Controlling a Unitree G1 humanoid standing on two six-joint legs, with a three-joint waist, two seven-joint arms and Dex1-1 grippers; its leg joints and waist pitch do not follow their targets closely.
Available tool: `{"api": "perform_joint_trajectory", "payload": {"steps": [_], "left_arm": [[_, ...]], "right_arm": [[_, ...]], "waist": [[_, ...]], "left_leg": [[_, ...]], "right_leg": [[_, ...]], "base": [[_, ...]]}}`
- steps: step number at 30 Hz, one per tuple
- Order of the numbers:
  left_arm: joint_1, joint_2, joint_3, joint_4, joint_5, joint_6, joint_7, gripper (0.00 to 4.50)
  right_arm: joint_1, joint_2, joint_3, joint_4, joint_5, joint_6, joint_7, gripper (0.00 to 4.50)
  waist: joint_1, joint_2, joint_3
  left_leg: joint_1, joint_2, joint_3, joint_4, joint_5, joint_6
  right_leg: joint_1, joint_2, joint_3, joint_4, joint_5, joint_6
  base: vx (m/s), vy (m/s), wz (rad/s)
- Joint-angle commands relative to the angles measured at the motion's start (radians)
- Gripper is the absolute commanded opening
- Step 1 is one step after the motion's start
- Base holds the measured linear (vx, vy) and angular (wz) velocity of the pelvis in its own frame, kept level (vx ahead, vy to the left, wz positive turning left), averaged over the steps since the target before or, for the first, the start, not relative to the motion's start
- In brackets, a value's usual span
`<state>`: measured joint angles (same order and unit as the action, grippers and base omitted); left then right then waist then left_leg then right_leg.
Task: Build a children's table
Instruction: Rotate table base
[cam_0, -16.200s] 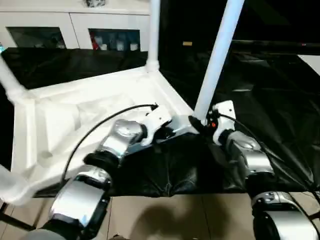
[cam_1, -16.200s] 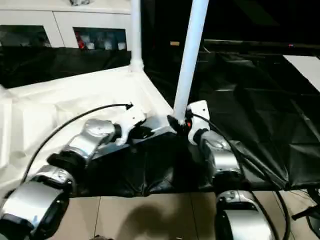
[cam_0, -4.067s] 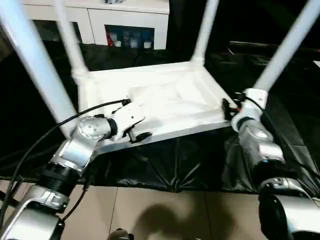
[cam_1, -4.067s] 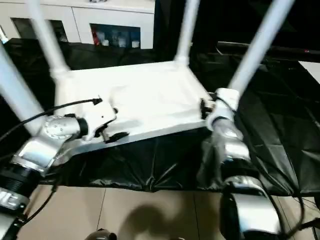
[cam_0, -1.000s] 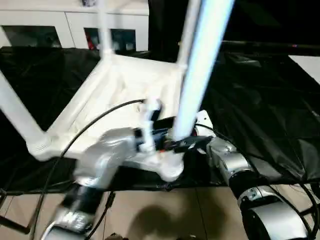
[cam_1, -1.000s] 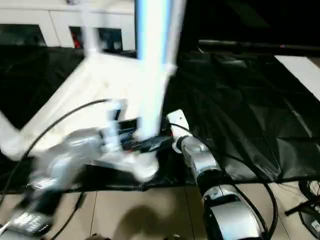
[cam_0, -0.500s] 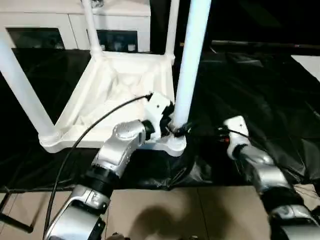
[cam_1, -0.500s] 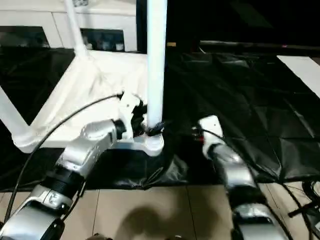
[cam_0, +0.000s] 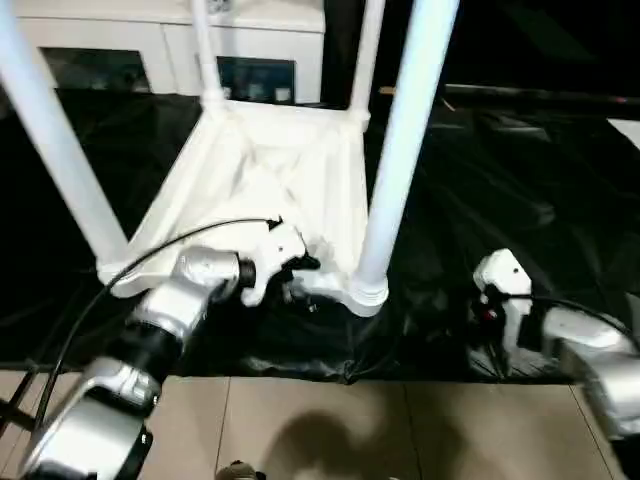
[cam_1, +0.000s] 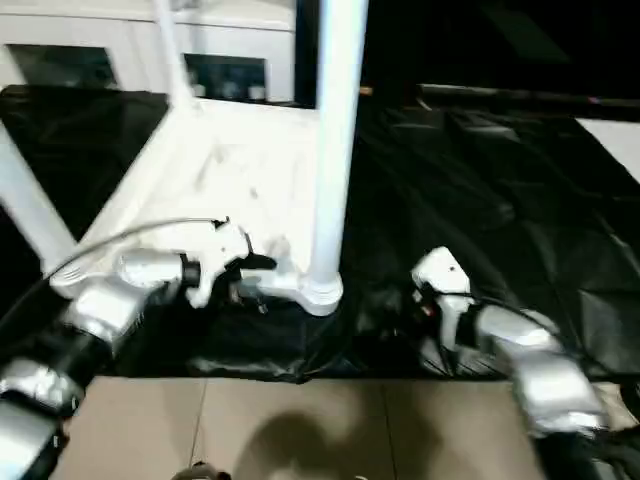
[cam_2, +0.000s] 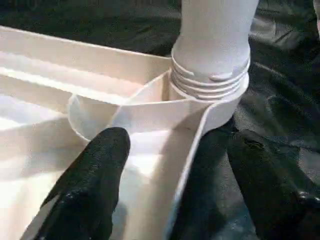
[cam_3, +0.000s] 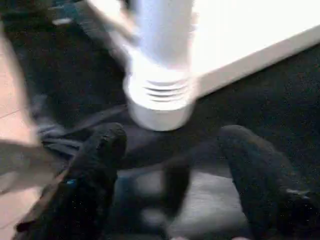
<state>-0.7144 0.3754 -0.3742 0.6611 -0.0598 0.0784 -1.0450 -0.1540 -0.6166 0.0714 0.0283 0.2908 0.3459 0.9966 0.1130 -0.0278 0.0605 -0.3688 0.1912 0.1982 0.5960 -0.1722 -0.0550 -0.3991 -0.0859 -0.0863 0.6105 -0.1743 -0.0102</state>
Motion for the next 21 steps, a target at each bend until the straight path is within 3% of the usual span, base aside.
{"api": "perform_joint_trajectory", "payload": {"steps": [1,4,9,12,21], "left_arm": [[-0.028,-0.003,-0.024,0.036,0.028,-0.021,-0.013,3.27],[-0.062,-0.021,-0.030,0.082,0.040,-0.024,-0.053,3.10],[-0.096,-0.042,-0.045,0.128,0.054,0.005,-0.102,2.52],[-0.107,-0.050,-0.061,0.140,0.080,0.019,-0.086,2.36],[-0.132,-0.064,-0.080,0.210,0.166,-0.010,-0.008,1.57]], "right_arm": [[0.012,-0.029,0.004,-0.052,0.034,0.049,0.034,3.83],[0.027,-0.061,0.012,-0.100,0.054,0.090,0.061,4.03],[0.040,-0.080,0.009,-0.149,0.072,0.138,0.076,4.49],[0.042,-0.086,0.010,-0.163,0.075,0.151,0.077,4.50],[0.039,-0.101,0.017,-0.192,0.076,0.178,0.074,4.50]], "waist": [[0.004,-0.007,-0.066],[0.005,-0.008,-0.066],[0.008,-0.009,-0.070],[0.007,-0.009,-0.070],[0.009,-0.013,-0.068]], "left_leg": [[0.016,0.045,-0.026,-0.071,-0.264,0.038],[0.015,0.043,-0.025,-0.070,-0.259,0.035],[0.014,0.046,-0.028,-0.069,-0.241,0.037],[0.012,0.046,-0.027,-0.067,-0.232,0.039],[0.013,0.046,-0.028,-0.067,-0.227,0.045]], "right_leg": [[0.048,-0.073,0.054,-0.090,-0.332,-0.148],[0.046,-0.073,0.053,-0.094,-0.360,-0.134],[0.047,-0.077,0.053,-0.088,-0.316,-0.153],[0.049,-0.076,0.053,-0.085,-0.294,-0.167],[0.048,-0.077,0.051,-0.090,-0.322,-0.149]], "base": [[0.000,0.000,0.00],[0.000,0.000,0.00],[0.000,0.000,0.00],[0.000,0.000,0.00],[0.000,0.000,0.00]]}}
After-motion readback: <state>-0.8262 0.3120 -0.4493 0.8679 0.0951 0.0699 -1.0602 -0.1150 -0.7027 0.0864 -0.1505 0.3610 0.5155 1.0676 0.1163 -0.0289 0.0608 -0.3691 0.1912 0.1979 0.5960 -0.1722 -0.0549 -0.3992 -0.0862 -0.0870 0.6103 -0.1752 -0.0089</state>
